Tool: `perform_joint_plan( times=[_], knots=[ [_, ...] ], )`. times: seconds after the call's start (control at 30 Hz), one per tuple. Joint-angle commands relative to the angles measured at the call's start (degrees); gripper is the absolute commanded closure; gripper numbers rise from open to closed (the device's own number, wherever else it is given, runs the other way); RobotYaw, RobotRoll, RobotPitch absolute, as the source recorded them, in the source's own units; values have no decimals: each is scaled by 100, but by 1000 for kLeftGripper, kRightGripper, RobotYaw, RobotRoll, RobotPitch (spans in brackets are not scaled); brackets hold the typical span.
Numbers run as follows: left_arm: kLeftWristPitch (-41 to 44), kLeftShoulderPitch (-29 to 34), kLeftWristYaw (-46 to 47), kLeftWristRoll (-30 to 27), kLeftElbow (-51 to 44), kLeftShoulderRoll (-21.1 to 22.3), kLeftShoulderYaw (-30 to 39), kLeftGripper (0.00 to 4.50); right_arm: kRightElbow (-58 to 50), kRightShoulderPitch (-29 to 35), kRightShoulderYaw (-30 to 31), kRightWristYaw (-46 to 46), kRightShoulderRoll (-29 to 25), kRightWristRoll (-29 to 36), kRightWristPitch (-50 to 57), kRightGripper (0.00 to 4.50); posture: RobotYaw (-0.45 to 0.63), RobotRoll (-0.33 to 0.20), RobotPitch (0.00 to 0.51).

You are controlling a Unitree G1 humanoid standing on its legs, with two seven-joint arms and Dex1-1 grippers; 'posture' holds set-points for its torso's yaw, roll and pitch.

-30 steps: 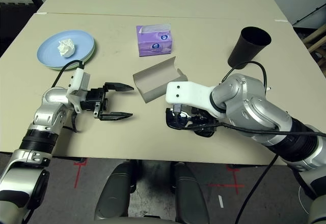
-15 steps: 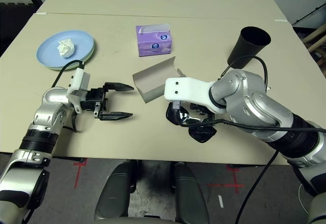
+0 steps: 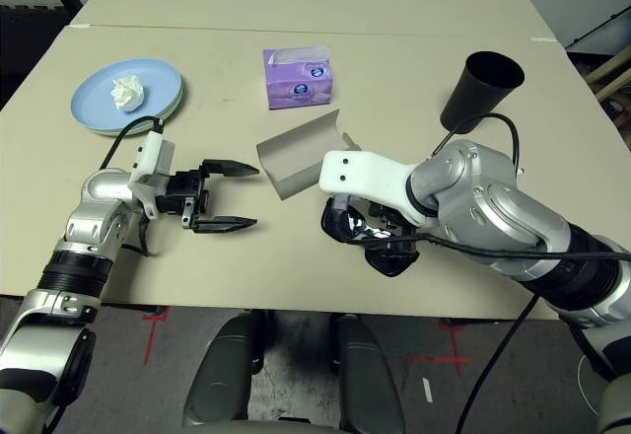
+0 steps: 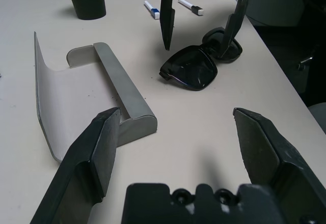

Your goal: Organize and tidy the items on the table.

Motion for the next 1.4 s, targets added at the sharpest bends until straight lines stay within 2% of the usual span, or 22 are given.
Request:
perform_joint_plan(
  times=[0.03,0.17,0.3,0.33,0.57,0.8,0.87,1.07,1.4],
  knots=[
    [-40,21,-27,74,28,-1,-118,0,-156,-52,130,-83,-93,175,101,646,126,0,232],
    [-41,23,-25,79,32,2,-119,0,-145,-69,170,-184,-129,276,81,2069,127,0,232],
    [-30,33,-25,80,27,9,-118,0,-117,-123,186,-247,-154,359,16,3709,127,0,230],
    [-29,35,-25,80,29,10,-118,0,-104,-147,186,-254,-165,378,-11,3953,127,0,230],
    [-29,24,-28,88,55,0,-130,0,134,-520,69,-94,-396,483,-444,4031,117,0,221],
    [-42,0,-28,88,77,-15,-132,0,572,-981,-204,201,-587,494,-1373,4346,119,0,217],
    [-39,-2,-18,86,72,-7,-123,0,646,-988,-277,259,-579,479,-1595,4480,119,0,217],
    [33,57,237,79,-40,55,-16,0,890,-1002,-474,505,-524,467,-2291,4480,131,0,215],
    [495,569,1071,-84,-890,228,320,0,2108,-1334,-469,985,-148,56,-4367,4480,229,0,217]
  ],
)
